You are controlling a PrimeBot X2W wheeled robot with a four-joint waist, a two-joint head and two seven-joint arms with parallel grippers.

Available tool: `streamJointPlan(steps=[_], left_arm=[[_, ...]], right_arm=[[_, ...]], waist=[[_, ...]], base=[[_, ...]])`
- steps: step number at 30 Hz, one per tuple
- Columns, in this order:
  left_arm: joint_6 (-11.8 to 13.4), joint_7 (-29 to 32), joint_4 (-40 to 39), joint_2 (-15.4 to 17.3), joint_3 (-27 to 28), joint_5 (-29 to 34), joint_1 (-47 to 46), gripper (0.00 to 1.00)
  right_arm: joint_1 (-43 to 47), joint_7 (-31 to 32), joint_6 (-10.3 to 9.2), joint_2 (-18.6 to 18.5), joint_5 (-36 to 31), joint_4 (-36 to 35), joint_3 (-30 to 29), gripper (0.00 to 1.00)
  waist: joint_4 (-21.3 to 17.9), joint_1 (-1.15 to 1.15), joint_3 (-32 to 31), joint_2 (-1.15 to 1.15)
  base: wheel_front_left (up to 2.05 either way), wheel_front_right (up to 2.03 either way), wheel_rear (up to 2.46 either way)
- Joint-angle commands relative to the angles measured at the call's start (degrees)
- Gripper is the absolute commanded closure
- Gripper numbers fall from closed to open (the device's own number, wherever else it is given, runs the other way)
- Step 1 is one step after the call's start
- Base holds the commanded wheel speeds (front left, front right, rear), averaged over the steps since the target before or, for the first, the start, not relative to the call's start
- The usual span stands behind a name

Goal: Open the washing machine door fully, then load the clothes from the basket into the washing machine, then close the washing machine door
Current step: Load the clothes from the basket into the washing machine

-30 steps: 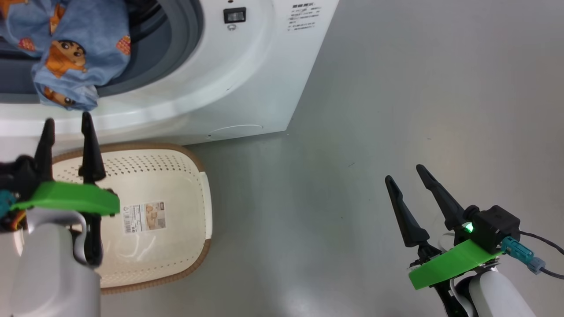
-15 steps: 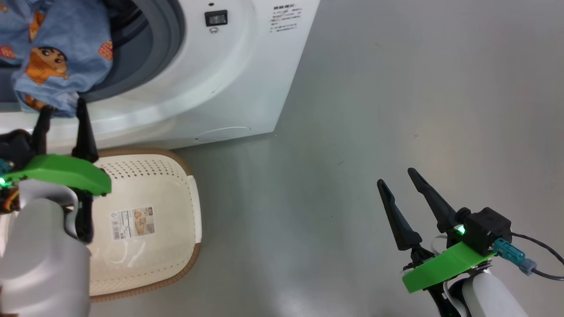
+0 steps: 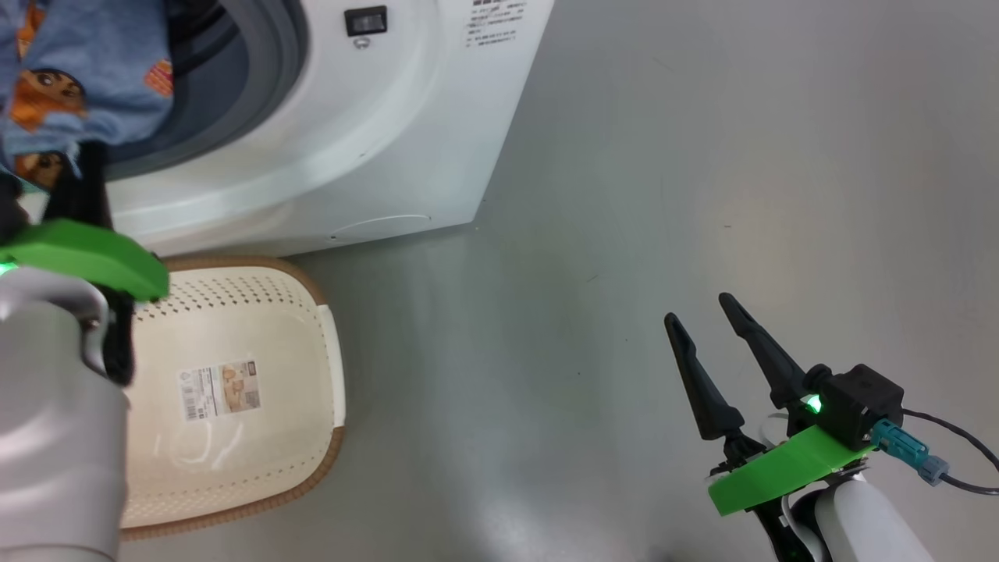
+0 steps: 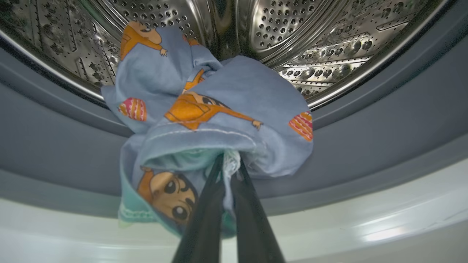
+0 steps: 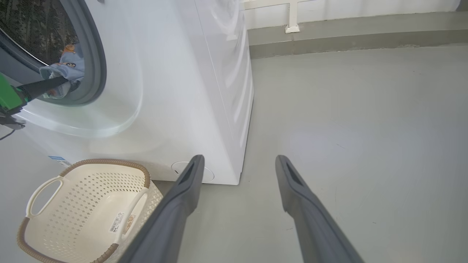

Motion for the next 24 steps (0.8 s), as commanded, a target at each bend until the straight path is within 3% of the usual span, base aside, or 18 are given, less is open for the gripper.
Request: streamJointPlan(steps=[1,14,19,24], left_arm=[[-0.17,-0.47,-0.86,3.07,0.64,-0.35,-1.69,1.00],[-0.17,-0.47,6.93,10.48,-2.96,-1.46,-15.10,1.00],[0.15,-0.47,5.10,13.11,-2.38,-0.53,-19.55,1.00],[1.67,-0.47,-1.90,14.01,0.48,-0.27,-22.34,1.00]], right_arm=[[-0.29,-0.27,0.08,0.15,0.42,-1.47,0.91,0.00],[-2.11,-0.27,0.08,1.79,0.79,-1.55,1.64,0.00],[-3.17,-0.27,0.08,2.43,0.88,-1.96,2.02,0.00],[-3.48,-0.27,0.08,2.71,0.80,-2.12,1.98,0.00]], waist=[[-0.31,0.00,0.26,0.00],[-5.07,0.00,3.23,0.00],[-6.48,0.00,4.71,0.00],[-6.91,0.00,5.67,0.00]], base=[[0.00,0.00,0.00],[0.00,0.00,0.00],[0.00,0.00,0.00],[0.00,0.00,0.00]])
